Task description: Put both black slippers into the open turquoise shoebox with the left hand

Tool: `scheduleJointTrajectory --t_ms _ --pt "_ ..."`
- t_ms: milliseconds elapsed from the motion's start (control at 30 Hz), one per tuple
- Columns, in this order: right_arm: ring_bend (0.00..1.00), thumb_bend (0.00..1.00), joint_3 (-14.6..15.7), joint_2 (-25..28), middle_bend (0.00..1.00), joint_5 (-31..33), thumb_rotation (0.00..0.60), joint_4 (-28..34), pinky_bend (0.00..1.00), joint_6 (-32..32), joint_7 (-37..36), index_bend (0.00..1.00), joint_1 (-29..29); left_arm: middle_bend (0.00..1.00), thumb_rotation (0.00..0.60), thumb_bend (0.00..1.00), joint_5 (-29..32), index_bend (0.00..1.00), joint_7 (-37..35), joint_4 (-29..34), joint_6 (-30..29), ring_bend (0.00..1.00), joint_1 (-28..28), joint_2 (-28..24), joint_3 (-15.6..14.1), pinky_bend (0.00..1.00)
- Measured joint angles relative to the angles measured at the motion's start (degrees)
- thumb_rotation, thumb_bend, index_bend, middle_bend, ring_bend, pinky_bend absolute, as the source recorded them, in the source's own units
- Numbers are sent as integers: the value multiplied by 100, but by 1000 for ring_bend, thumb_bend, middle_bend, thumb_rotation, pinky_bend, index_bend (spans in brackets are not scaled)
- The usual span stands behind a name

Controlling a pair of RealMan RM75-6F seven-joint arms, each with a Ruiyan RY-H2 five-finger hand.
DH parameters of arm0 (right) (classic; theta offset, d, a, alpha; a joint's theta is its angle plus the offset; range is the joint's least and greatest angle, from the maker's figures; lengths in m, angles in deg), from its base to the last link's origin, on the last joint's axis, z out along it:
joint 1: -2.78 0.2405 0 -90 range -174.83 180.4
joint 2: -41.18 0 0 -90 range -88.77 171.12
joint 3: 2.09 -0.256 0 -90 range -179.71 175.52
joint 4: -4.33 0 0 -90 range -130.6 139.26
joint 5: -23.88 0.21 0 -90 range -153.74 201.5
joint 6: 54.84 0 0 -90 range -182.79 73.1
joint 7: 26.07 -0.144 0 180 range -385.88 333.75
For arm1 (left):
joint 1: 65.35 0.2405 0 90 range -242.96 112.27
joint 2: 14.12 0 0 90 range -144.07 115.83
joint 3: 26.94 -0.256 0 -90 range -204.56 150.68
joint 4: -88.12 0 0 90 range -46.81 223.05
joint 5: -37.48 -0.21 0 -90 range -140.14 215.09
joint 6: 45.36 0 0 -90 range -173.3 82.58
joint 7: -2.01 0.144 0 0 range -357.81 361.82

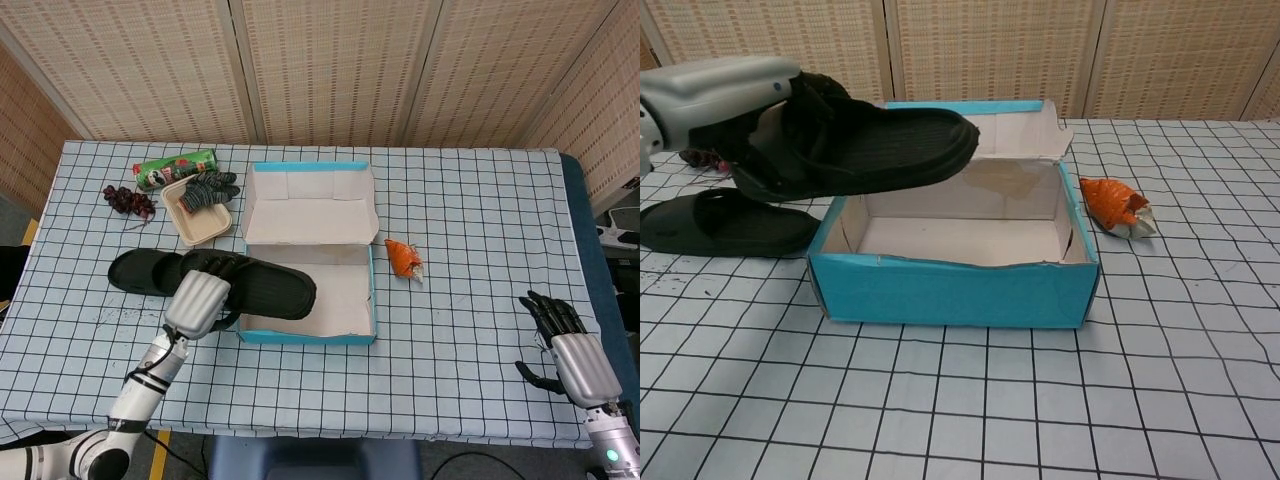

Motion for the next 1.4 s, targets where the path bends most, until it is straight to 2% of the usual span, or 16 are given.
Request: scheduleJointTrajectory --t_ms 300,633,733,1033,1400 --pt "0 165 -3 34 0 47 600 -48 0 -124 -159 0 57 769 600 480 1706 654 564 85 369 627 -1146 598 531 579" --pt "0 165 -32 107 0 114 600 -84 0 -121 -350 0 56 776 600 477 3593 638 767 -735 660 627 -2268 990 912 621" --pt "0 165 -53 107 0 143 600 -105 0 -115 -360 0 58 783 600 478 4027 638 883 -1017 626 627 -2589 1082 876 628" --pt "0 166 -61 93 0 116 600 -147 0 -103 -398 0 70 801 600 478 4849 637 983 -1745 772 637 -3081 1261 664 641" --pt "0 166 -49 96 0 117 600 -146 0 -158 -415 0 91 800 600 478 5113 624 992 -2347 851 637 -3338 1571 314 661"
